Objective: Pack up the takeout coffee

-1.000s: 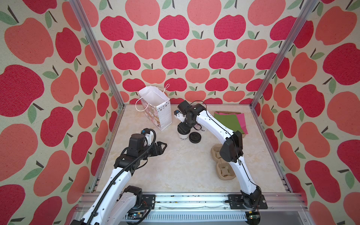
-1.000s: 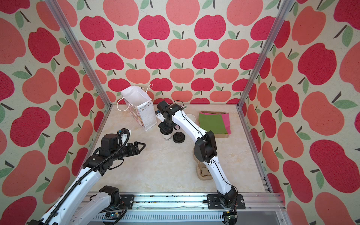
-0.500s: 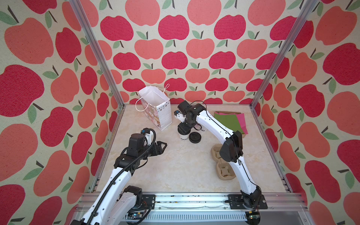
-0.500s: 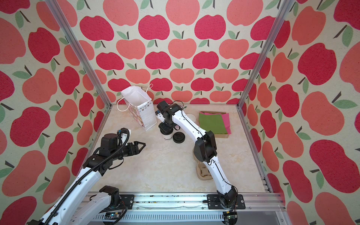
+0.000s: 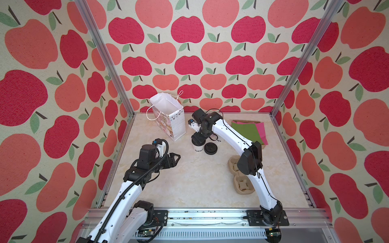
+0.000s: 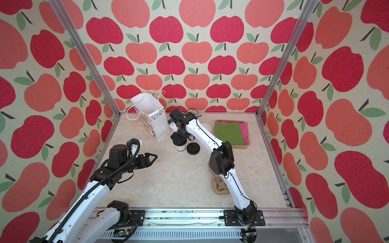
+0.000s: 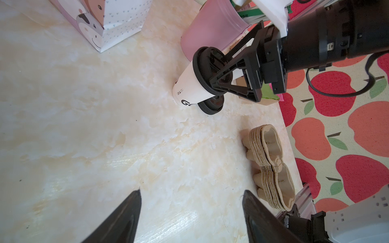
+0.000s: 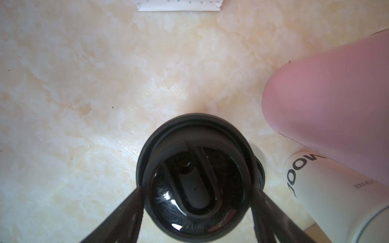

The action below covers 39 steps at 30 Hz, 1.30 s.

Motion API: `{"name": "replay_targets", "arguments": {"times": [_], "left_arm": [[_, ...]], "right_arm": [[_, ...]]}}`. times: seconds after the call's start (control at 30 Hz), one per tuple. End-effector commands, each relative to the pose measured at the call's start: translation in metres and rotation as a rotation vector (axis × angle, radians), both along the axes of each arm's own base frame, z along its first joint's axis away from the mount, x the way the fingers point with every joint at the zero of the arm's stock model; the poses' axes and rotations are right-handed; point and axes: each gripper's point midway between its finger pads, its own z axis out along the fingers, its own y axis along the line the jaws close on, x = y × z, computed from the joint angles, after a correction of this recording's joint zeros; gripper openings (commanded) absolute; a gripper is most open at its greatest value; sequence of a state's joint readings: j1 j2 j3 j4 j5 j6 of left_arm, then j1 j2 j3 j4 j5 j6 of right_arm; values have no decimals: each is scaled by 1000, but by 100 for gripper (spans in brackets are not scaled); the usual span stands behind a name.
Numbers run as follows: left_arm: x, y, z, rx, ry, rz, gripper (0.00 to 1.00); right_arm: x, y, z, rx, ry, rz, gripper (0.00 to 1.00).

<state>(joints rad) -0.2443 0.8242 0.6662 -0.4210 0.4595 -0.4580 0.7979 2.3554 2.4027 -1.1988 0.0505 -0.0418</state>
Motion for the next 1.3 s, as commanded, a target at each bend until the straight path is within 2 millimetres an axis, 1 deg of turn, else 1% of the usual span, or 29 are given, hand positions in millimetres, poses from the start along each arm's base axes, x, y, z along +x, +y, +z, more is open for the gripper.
{"name": "replay_targets", "arguments": {"times": [0.0,0.13,0.27,0.53,0.67,0.77,0.83,0.93,1.03,1.13,1.17,1.27], "left_arm": [[-1,2,-1,-8,0,16,78],[-1,2,0,-8,-3,16,78],[0,3,2,-7,-8,19,79],[0,6,10,16,-30,19,79],[3,8,21,33,-57,26,80],[6,12,36,58,-91,32,81],[9,17,49,83,-116,44,82],[20,29,79,126,-164,92,84],[39,49,113,157,-195,187,88],[61,70,141,169,-169,278,89],[70,77,148,163,-153,301,89],[100,88,158,152,-109,334,89]], "right_arm": [[1,3,9,28,-6,5,82],[2,3,13,33,-12,6,83],[2,3,21,46,-25,3,85],[3,5,51,98,-79,6,88],[2,5,71,128,-113,9,91],[0,6,90,159,-143,14,92],[-1,6,104,180,-169,18,93],[-5,4,126,215,-201,18,93],[-11,-2,144,242,-223,12,94],[-18,-10,158,264,-240,-1,94],[-20,-12,162,273,-247,-5,94],[-27,-19,172,311,-270,-15,94]]}}
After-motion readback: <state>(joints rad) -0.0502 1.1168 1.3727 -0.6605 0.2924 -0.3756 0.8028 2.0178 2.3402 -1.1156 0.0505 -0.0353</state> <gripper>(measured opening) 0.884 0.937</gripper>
